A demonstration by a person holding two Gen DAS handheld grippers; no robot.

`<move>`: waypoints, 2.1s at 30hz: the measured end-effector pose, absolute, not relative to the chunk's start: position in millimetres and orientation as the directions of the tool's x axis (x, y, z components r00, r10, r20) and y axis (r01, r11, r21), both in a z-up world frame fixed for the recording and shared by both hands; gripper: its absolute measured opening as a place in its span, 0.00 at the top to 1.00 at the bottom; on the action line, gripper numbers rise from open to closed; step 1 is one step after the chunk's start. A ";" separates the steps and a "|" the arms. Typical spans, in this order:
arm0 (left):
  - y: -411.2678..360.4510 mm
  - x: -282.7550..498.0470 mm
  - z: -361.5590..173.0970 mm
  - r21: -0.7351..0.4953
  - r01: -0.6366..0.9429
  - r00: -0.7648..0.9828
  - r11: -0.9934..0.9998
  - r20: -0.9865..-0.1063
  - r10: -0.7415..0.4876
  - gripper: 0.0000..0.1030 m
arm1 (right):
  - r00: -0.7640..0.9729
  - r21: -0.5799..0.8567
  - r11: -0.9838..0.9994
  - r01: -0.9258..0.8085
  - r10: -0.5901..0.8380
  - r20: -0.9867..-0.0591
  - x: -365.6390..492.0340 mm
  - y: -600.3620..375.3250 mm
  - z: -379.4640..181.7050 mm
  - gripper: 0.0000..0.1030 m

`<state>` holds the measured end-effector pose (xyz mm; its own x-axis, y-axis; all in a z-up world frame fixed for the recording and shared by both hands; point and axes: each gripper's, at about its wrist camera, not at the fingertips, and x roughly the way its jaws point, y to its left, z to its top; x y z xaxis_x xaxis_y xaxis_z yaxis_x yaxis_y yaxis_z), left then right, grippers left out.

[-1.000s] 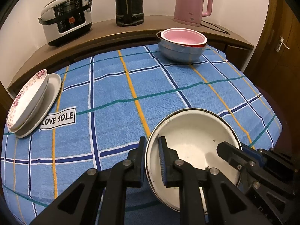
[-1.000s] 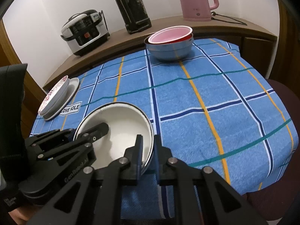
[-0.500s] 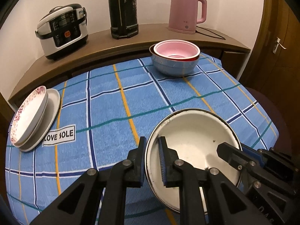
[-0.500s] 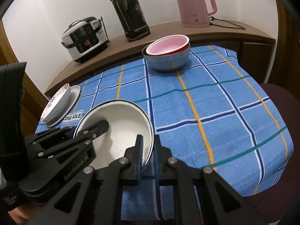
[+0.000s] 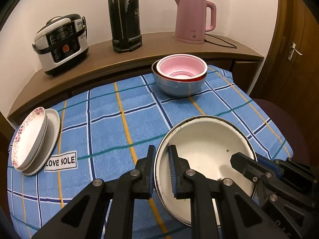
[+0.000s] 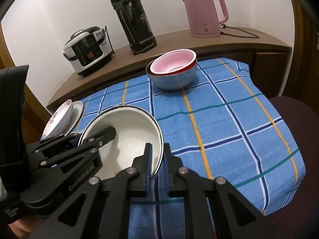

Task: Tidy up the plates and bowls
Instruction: 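Carry the cream enamel bowl with both tools over the nested bowls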

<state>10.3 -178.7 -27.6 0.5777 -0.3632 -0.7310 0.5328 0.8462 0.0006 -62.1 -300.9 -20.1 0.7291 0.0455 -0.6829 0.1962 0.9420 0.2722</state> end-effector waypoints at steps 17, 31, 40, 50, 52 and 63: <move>-200.4 30.3 4.0 -0.007 0.541 0.607 0.841 -0.689 -0.397 0.86 | 0.759 0.237 0.952 0.196 0.005 -0.651 -45.5 -322.9 10.1 0.90; -231.0 59.7 44.4 -0.027 0.523 0.654 0.852 -0.628 -0.421 0.85 | 0.804 0.177 0.964 0.198 -0.056 -0.592 -12.8 -345.8 56.4 0.91; -255.3 90.2 49.0 -0.062 0.517 0.643 0.854 -0.630 -0.435 0.85 | 0.810 0.151 0.963 0.225 -0.099 -0.578 13.7 -367.9 68.7 0.91; -273.8 127.8 41.5 -0.115 0.486 0.621 0.866 -0.652 -0.435 0.85 | 0.797 0.134 0.962 0.240 -0.116 -0.593 51.4 -390.1 66.8 0.91; -277.6 134.6 37.9 -0.118 0.481 0.616 0.869 -0.660 -0.430 0.85 | 0.793 0.130 0.962 0.241 -0.117 -0.598 58.6 -393.7 63.9 0.91; -290.0 162.9 14.3 -0.133 0.456 0.586 0.880 -0.699 -0.410 0.85 | 0.758 0.122 0.960 0.253 -0.118 -0.642 89.8 -408.1 39.8 0.92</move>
<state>162.9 -290.0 14.3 0.5862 -0.4098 -0.6989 0.4564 0.8797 -0.1331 89.8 -408.1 39.8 0.7579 -0.1179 -0.6416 0.2526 0.9598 0.1220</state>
